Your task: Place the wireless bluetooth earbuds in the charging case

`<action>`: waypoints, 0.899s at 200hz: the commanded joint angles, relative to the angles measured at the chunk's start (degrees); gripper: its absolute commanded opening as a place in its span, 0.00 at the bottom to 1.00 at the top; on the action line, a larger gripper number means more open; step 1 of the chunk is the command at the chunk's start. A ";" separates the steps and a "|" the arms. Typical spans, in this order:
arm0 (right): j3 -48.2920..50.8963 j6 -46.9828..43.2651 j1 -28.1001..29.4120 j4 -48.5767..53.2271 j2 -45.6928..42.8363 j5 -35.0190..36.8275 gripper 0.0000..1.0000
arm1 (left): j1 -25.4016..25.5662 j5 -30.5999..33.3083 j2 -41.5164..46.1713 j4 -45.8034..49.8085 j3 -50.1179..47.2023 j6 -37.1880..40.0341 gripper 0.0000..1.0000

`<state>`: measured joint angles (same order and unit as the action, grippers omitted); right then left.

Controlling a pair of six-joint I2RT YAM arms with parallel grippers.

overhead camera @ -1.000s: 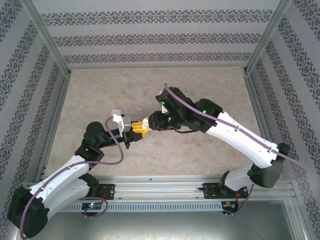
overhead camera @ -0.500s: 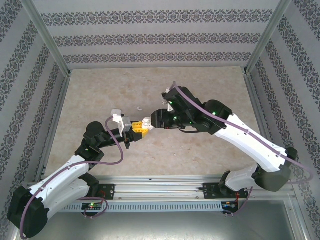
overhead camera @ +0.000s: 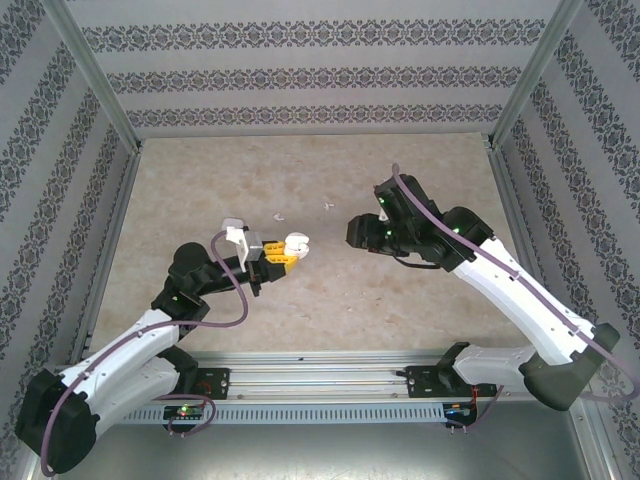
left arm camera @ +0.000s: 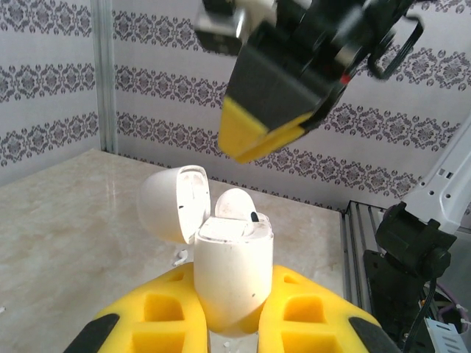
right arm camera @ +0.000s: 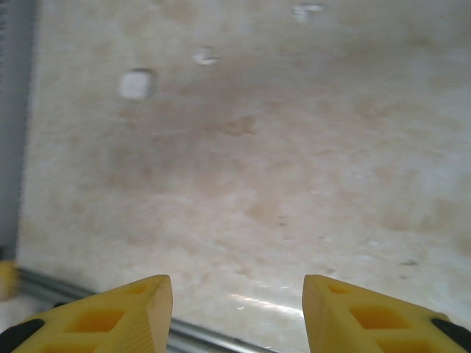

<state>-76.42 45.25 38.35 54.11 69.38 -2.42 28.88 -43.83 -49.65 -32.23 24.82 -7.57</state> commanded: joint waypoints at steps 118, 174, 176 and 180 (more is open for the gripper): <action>27.21 0.58 -27.87 -20.73 8.00 -7.51 0.51 | 0.62 0.95 -6.34 -4.48 0.94 -2.80 0.00; 27.35 0.01 -29.56 -26.55 15.51 -6.91 0.42 | 0.56 0.78 -9.33 -7.12 0.84 -2.80 0.00; 27.26 0.01 -29.58 -26.72 15.80 -6.95 0.42 | 0.58 0.77 -9.46 -7.21 0.80 -2.80 0.00; 27.06 0.01 -29.56 -26.97 16.46 -6.94 0.42 | 0.57 0.77 -9.63 -7.35 0.77 -2.89 0.00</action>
<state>-48.95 45.69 9.10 30.72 82.91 -10.31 28.88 -42.98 -58.46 -34.98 24.82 -9.72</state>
